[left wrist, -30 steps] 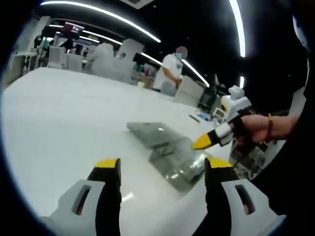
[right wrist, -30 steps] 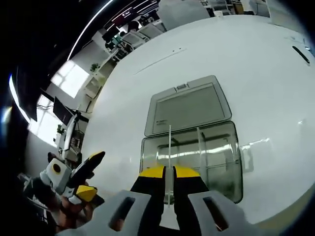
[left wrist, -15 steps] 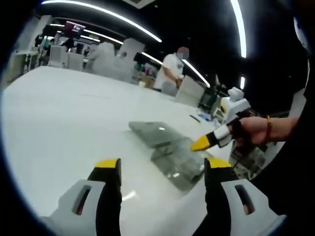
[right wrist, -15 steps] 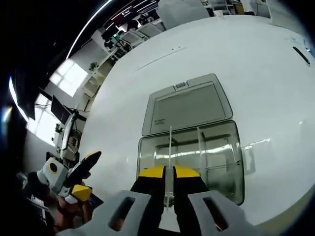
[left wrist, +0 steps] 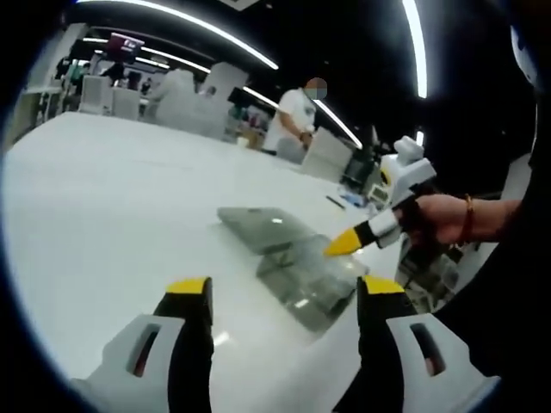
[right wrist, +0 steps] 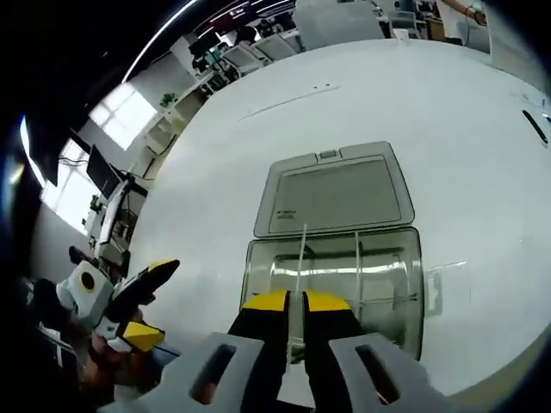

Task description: Insert the divider into the dual guide fixture by aligning both edges with the guide slots and pushing it downward to the bottom, including one-sided entry, uneven engagement, binding, and posture correction.

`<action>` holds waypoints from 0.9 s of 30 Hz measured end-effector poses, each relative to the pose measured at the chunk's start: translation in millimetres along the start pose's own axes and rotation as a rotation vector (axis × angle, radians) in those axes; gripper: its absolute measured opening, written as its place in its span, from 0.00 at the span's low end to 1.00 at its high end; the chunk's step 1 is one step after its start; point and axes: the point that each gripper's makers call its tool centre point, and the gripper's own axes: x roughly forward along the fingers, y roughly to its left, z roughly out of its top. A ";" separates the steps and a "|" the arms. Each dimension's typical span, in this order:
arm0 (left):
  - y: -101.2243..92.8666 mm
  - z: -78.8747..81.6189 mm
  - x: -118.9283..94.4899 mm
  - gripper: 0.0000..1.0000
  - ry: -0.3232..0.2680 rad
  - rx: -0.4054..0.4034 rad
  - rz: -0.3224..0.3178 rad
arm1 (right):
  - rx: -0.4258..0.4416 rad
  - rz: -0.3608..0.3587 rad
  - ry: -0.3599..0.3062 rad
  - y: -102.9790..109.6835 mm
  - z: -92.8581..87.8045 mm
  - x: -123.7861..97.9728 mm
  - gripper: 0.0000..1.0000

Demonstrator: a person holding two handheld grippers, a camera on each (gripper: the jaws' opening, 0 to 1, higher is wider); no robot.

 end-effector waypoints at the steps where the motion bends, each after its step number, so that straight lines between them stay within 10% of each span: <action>1: -1.1 -0.4 0.8 0.66 0.001 0.000 -0.005 | -0.003 -0.004 -0.001 -0.8 -0.1 0.0 0.00; 18: -1.1 0.4 13.4 0.65 0.036 -0.008 -0.047 | -0.087 -0.025 0.014 5.0 -4.2 6.7 0.00; 27: -1.6 3.6 14.4 0.65 0.036 0.002 -0.046 | -0.280 -0.063 0.044 12.1 -8.2 14.7 0.00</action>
